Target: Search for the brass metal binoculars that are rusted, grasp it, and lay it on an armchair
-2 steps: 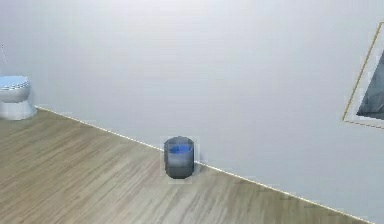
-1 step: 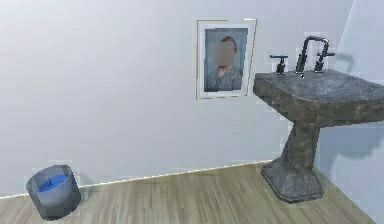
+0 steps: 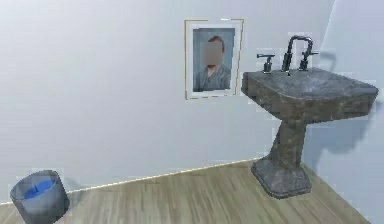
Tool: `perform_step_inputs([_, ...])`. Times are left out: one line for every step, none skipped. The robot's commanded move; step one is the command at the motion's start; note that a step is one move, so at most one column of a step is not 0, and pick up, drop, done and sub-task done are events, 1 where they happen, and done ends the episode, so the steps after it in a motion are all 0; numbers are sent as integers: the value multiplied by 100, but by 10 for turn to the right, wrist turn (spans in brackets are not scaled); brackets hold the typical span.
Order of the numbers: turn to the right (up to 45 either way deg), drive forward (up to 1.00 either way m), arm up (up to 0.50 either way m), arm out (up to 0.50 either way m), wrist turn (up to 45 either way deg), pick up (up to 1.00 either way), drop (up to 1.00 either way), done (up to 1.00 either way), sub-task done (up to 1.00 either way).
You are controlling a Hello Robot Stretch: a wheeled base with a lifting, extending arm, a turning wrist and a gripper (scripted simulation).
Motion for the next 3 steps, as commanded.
perform_step_inputs([0,30,0,0,0,0,0,0,0])
perform_step_inputs([-450,0,0,0,0,0,0,0,0])
perform_step_inputs([-450,0,0,0,0,0,0,0,0])
